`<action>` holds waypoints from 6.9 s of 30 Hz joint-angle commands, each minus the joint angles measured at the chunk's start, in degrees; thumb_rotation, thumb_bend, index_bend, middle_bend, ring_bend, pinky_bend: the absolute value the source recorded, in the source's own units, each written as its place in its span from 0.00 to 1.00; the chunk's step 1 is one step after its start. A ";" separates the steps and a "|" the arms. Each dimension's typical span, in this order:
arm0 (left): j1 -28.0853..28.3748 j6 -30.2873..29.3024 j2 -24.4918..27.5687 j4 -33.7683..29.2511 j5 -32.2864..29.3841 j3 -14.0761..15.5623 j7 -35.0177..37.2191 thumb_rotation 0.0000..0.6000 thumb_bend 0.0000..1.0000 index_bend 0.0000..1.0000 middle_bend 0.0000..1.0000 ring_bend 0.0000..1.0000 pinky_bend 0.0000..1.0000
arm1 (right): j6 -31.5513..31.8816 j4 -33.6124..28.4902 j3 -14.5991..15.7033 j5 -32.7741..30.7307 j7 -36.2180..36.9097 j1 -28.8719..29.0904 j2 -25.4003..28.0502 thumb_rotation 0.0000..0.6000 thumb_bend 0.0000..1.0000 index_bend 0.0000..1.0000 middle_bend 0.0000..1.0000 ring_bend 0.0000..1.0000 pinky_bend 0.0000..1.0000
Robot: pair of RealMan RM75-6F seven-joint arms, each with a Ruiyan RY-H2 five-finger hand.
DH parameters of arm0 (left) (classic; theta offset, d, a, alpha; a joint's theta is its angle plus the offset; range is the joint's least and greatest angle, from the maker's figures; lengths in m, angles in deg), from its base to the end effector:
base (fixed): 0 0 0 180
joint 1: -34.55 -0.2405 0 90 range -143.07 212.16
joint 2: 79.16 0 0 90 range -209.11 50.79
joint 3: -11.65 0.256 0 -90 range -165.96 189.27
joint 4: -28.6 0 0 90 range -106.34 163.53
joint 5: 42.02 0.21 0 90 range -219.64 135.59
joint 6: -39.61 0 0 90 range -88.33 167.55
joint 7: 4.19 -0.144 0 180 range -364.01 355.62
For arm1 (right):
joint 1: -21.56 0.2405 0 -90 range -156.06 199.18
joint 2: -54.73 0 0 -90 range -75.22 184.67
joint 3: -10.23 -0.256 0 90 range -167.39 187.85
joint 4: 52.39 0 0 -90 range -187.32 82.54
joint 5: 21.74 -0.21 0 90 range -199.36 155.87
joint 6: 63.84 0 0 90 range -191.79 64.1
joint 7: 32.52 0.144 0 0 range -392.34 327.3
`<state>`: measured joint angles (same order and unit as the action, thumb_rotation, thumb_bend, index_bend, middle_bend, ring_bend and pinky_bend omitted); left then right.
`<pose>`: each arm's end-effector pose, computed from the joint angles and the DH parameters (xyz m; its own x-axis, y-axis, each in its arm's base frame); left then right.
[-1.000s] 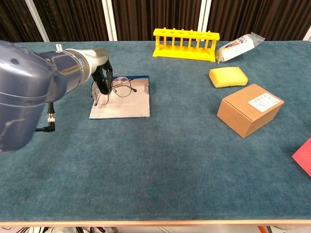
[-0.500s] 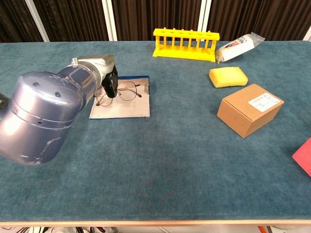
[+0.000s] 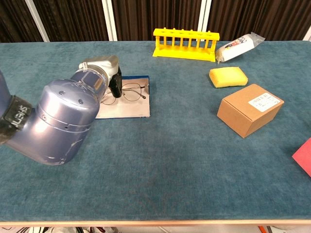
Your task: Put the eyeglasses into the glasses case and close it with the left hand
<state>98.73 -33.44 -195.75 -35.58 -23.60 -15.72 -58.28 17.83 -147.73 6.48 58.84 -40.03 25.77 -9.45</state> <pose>-0.0576 0.3872 -0.0929 0.4393 0.2790 0.8539 0.8681 0.1126 -0.4834 -0.3165 -0.1792 0.1526 0.4517 -0.0652 0.8898 -0.8863 0.0809 0.4559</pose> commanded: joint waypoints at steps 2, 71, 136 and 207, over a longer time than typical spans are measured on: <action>0.52 0.22 -1.46 2.44 1.21 -0.10 -0.13 1.00 0.42 0.57 0.11 0.00 0.01 | -0.17 0.03 -0.02 -0.19 -0.02 0.03 0.00 1.00 0.14 0.07 0.02 0.10 0.23; -10.90 -2.68 10.81 -22.08 10.52 1.63 -1.95 1.00 0.54 0.18 0.56 0.58 0.72 | -0.93 -1.12 -0.47 -2.09 0.04 0.06 0.28 1.00 0.14 0.07 0.02 0.10 0.23; -8.95 8.08 16.66 -27.27 -5.87 9.15 8.62 1.00 0.57 0.00 0.82 0.82 0.92 | -1.28 -1.80 -0.84 -3.59 -0.29 0.07 0.55 1.00 0.15 0.07 0.02 0.10 0.23; -6.61 7.67 11.07 -15.06 -5.60 7.43 6.01 1.00 0.57 0.00 0.82 0.83 0.92 | -1.79 -2.58 -1.23 -5.18 -0.53 0.16 0.73 1.00 0.16 0.07 0.02 0.10 0.23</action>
<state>92.11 -25.76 -184.62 -50.81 -29.35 -8.31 -52.25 16.05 -150.32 5.26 53.69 -40.54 25.93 -8.72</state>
